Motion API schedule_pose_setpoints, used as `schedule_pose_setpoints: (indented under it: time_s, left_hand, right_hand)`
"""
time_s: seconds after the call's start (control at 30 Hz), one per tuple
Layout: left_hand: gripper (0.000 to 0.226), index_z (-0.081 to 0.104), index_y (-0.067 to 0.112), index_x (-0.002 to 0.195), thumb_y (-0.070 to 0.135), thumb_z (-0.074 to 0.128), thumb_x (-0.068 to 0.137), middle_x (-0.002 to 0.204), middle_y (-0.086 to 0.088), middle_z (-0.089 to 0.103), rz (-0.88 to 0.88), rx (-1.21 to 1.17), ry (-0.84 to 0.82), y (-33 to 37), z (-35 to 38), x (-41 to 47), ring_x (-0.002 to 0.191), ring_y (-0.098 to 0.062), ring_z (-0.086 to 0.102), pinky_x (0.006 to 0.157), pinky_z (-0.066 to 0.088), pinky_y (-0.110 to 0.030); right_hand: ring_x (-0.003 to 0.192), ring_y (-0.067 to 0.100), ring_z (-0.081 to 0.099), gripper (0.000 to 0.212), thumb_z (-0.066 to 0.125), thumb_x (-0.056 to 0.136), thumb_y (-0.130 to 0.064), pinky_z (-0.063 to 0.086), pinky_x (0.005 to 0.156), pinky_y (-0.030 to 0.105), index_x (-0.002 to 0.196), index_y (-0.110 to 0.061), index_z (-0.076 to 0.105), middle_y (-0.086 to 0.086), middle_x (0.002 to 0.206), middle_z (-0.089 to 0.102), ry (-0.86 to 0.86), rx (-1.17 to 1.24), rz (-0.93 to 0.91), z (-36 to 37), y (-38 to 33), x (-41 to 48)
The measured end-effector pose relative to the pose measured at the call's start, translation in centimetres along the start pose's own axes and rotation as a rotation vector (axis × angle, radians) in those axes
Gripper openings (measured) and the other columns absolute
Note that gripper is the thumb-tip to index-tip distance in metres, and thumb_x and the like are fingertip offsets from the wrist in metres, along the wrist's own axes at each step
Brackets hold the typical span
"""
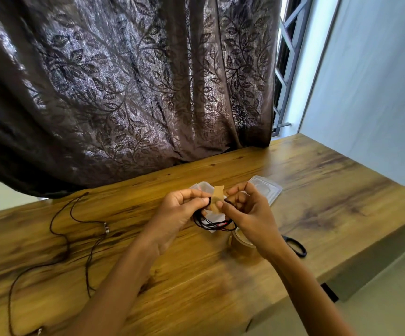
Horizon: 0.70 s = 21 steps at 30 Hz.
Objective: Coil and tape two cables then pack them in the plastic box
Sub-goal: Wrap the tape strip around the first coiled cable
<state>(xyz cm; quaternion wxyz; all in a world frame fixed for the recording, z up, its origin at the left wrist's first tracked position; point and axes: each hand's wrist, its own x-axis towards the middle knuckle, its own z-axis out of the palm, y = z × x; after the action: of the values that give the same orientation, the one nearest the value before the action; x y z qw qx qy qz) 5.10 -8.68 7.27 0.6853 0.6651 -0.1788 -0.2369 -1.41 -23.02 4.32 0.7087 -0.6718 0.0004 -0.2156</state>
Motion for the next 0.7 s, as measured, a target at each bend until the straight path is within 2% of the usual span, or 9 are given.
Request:
schedule_pose_setpoints:
  time_s: [0.1, 0.2, 0.33, 0.43, 0.53, 0.63, 0.7]
  left_hand:
    - [0.003, 0.065, 0.013, 0.085, 0.012, 0.063, 0.084, 0.074, -0.001, 0.065, 0.009, 0.087, 0.005, 0.0, 0.1, -0.1, 0.067, -0.005, 0.058, 0.072, 0.046, -0.022]
    - [0.012, 0.062, 0.014, 0.083, 0.010, 0.071, 0.077, 0.071, 0.001, 0.064, 0.048, 0.167, 0.041, -0.2, 0.4, -0.1, 0.060, 0.001, 0.058, 0.059, 0.045, -0.011]
    - [0.020, 0.059, 0.017, 0.079, 0.004, 0.073, 0.074, 0.072, 0.001, 0.063, 0.123, 0.242, 0.087, -0.3, 0.5, 0.1, 0.059, 0.004, 0.058, 0.056, 0.045, -0.008]
    - [0.019, 0.059, 0.018, 0.076, 0.007, 0.074, 0.075, 0.070, 0.005, 0.060, 0.192, 0.358, 0.134, -0.3, 0.6, 0.1, 0.056, 0.009, 0.054, 0.053, 0.042, -0.007]
    - [0.016, 0.058, 0.019, 0.076, 0.012, 0.073, 0.076, 0.069, 0.005, 0.059, 0.228, 0.448, 0.175, -0.5, 0.8, 0.1, 0.058, 0.005, 0.052, 0.055, 0.041, -0.013]
    - [0.013, 0.058, 0.019, 0.077, 0.014, 0.070, 0.080, 0.072, 0.000, 0.060, 0.192, 0.457, 0.149, -0.9, 0.8, 0.3, 0.066, -0.007, 0.053, 0.060, 0.042, -0.022]
    - [0.012, 0.057, 0.018, 0.079, 0.012, 0.068, 0.081, 0.073, 0.000, 0.059, 0.129, 0.393, 0.103, -1.0, 0.7, 0.3, 0.067, -0.009, 0.053, 0.057, 0.041, -0.017]
  right_hand:
    - [0.071, 0.030, 0.056, 0.032, 0.073, 0.074, -0.013, 0.047, 0.066, 0.041, 0.094, -0.003, 0.051, 0.034, 0.080, 0.057, 0.037, -0.068, -0.032, 0.1, 0.2, 0.0]
    - [0.071, 0.034, 0.056, 0.029, 0.076, 0.073, -0.017, 0.049, 0.068, 0.048, 0.092, -0.011, 0.055, 0.028, 0.081, 0.059, 0.074, -0.153, -0.048, 0.0, 0.6, 0.1]
    - [0.075, 0.037, 0.061, 0.027, 0.076, 0.073, -0.019, 0.053, 0.070, 0.056, 0.090, -0.015, 0.055, 0.017, 0.079, 0.063, 0.102, -0.248, -0.057, -0.1, 0.8, 0.1]
    - [0.076, 0.032, 0.063, 0.027, 0.076, 0.073, -0.020, 0.053, 0.069, 0.055, 0.089, -0.016, 0.055, 0.012, 0.079, 0.064, 0.113, -0.308, -0.045, 0.1, 0.5, 0.1]
    - [0.074, 0.027, 0.063, 0.026, 0.076, 0.072, -0.021, 0.055, 0.068, 0.050, 0.087, -0.022, 0.055, 0.007, 0.077, 0.063, 0.130, -0.344, -0.033, 0.4, 0.3, 0.0]
    - [0.068, 0.026, 0.061, 0.026, 0.076, 0.073, -0.021, 0.054, 0.065, 0.051, 0.088, -0.021, 0.055, 0.003, 0.069, 0.060, 0.120, -0.365, -0.021, 0.4, 0.3, -0.1]
    - [0.064, 0.027, 0.059, 0.027, 0.076, 0.073, -0.021, 0.052, 0.062, 0.050, 0.091, -0.020, 0.055, 0.002, 0.066, 0.060, 0.106, -0.376, -0.017, 0.3, 0.4, -0.1]
